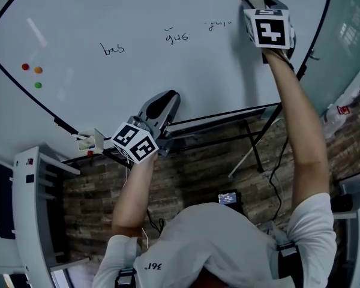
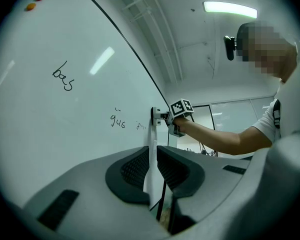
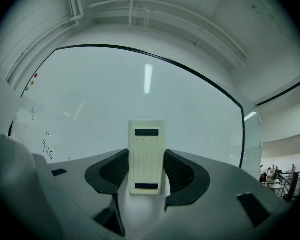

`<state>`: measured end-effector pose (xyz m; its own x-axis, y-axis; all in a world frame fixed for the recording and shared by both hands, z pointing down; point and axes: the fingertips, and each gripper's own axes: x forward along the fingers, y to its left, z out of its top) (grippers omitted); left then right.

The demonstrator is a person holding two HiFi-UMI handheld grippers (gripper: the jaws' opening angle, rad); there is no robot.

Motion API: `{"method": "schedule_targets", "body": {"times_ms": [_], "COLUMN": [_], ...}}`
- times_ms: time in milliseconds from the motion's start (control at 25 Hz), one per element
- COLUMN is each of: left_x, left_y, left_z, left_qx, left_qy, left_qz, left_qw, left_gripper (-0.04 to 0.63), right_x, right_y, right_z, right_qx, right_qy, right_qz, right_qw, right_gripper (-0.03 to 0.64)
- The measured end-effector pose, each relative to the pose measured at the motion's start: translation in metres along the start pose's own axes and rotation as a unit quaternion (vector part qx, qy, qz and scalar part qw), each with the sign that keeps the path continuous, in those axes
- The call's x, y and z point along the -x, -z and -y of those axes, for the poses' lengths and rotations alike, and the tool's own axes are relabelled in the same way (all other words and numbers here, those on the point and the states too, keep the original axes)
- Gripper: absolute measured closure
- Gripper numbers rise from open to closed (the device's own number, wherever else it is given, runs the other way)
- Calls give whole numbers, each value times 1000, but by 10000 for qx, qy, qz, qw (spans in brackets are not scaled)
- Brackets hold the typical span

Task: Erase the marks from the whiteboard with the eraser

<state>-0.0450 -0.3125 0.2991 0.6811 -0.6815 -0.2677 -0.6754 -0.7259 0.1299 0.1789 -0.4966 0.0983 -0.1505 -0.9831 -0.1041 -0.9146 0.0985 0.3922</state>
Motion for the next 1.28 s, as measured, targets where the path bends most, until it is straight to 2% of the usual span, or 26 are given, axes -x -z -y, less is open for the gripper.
{"method": "schedule_targets", "body": {"times_ms": [120,240,360,720,1280], "left_x": [11,26,42,90,154], "left_y": [-4,-7,-9,-14,-6], "left_z": [-6,-14,-20,-32,-62], "left_qx": [-15,-20,41,73,214], "left_qy": [-70,-148,-305,-376,-643], "left_qz": [9,10,-27,-34,11], "left_qw": [10000,9999,9995,9993,9977], "left_gripper": [540,540,540,540,540], "right_x": [7,17,24,39,38], "right_y": [9,13,9,-1,-15], "right_z": [12,-3,-39,-156,-309], "right_qx": [-168,-370,-288,-257,60], "right_qy": [197,63,-229,-978,-1830], "right_qz": [-74,-92,-17,10,-16], "right_qw": [9996,9993,9993,9949,9831], "right_gripper": [374,374,374,374,374]}}
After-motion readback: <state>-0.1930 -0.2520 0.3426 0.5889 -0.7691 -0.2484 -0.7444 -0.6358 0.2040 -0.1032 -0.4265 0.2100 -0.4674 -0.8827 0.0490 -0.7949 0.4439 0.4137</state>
